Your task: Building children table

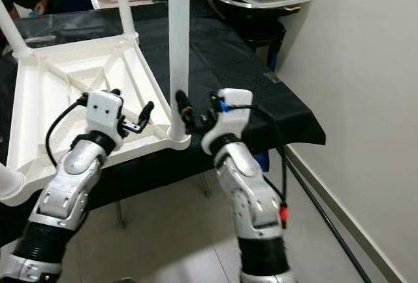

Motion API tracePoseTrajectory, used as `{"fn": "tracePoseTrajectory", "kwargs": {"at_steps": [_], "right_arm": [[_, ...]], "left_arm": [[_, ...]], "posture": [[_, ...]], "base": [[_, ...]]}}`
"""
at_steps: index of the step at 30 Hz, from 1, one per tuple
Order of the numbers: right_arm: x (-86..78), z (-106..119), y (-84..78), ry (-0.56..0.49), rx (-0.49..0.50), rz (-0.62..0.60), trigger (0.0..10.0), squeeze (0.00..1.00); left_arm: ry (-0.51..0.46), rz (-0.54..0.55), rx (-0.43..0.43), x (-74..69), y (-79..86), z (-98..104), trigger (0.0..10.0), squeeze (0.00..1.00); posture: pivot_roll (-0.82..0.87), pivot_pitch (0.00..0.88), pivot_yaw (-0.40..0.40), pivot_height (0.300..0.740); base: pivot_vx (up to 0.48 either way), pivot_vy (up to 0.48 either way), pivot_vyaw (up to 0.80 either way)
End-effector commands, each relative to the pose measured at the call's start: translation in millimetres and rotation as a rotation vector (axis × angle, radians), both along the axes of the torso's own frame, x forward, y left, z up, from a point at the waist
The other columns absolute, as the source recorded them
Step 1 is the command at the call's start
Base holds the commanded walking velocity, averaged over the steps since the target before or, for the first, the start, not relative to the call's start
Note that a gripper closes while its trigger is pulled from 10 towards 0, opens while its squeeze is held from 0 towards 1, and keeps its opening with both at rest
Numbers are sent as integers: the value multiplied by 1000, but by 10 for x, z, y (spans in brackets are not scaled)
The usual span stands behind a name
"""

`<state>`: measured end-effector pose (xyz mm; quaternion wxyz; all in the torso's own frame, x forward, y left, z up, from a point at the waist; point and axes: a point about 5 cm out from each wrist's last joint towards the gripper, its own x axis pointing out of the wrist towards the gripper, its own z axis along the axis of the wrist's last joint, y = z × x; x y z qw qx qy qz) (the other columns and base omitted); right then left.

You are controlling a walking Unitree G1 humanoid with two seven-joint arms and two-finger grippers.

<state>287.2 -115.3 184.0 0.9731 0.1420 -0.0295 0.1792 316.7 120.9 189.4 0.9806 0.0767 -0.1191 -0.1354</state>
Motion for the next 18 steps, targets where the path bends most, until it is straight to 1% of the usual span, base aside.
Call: {"fn": "tracePoseTrajectory", "kwargs": {"at_steps": [1,2,3,4,5,6,8,9,10,12,14,15,17,18], "right_arm": [[-83,-21,-81,-4,-5,32,10000,0],[-83,-21,-81,-4,-5,32,10000,0],[-135,-70,-157,8,-22,35,10000,0],[-135,-70,-157,8,-22,35,10000,0],[-188,-129,-240,21,-54,33,10000,0],[-244,-200,-338,36,-108,20,10000,0],[-310,-284,-430,53,-179,11,10000,0],[-331,-315,-461,58,-209,-4,10000,0],[-347,-336,-474,52,-247,-14,10000,0],[-347,-336,-474,52,-247,-14,10000,0],[-360,-364,-474,45,-289,-27,10000,0],[-360,-364,-474,45,-289,-27,10000,0],[-362,-378,-395,42,-289,-21,10000,0],[-362,-378,-395,42,-289,-21,10000,0]], "left_arm": [[7,-40,-19,-47,-64,-15,10000,0],[7,-40,-19,-47,-64,-15,10000,0],[15,-49,-27,-73,-81,-32,10000,0],[15,-49,-27,-73,-81,-32,10000,0],[19,-73,-16,-121,-122,-60,10000,0],[31,-99,-8,-185,-165,-105,10000,0],[61,-123,-26,-269,-212,-175,10000,0],[72,-140,-12,-324,-242,-219,10000,0],[87,-159,-13,-382,-272,-266,10000,0],[87,-159,-13,-382,-272,-266,10000,0],[112,-187,-6,-481,-319,-350,10000,0],[112,-187,-6,-481,-319,-350,10000,0],[160,-216,-14,-594,-372,-455,10000,0],[160,-216,-14,-594,-372,-455,10000,0]], "posture": [[81,61,-25,740],[81,61,-25,740],[79,64,-23,740],[79,64,-23,740],[75,65,-21,740],[70,62,-16,740],[70,63,-15,740],[69,60,-15,740],[70,57,-17,740],[70,57,-17,740],[75,54,-17,740],[75,54,-17,740],[78,50,-20,740],[78,50,-20,740]], "base": [[0,0,0],[0,0,0],[0,0,0],[0,0,0],[0,0,0],[0,0,0],[0,0,0],[0,0,0],[0,0,0],[0,0,0],[0,0,0],[0,0,0],[0,0,0],[0,0,0]]}}
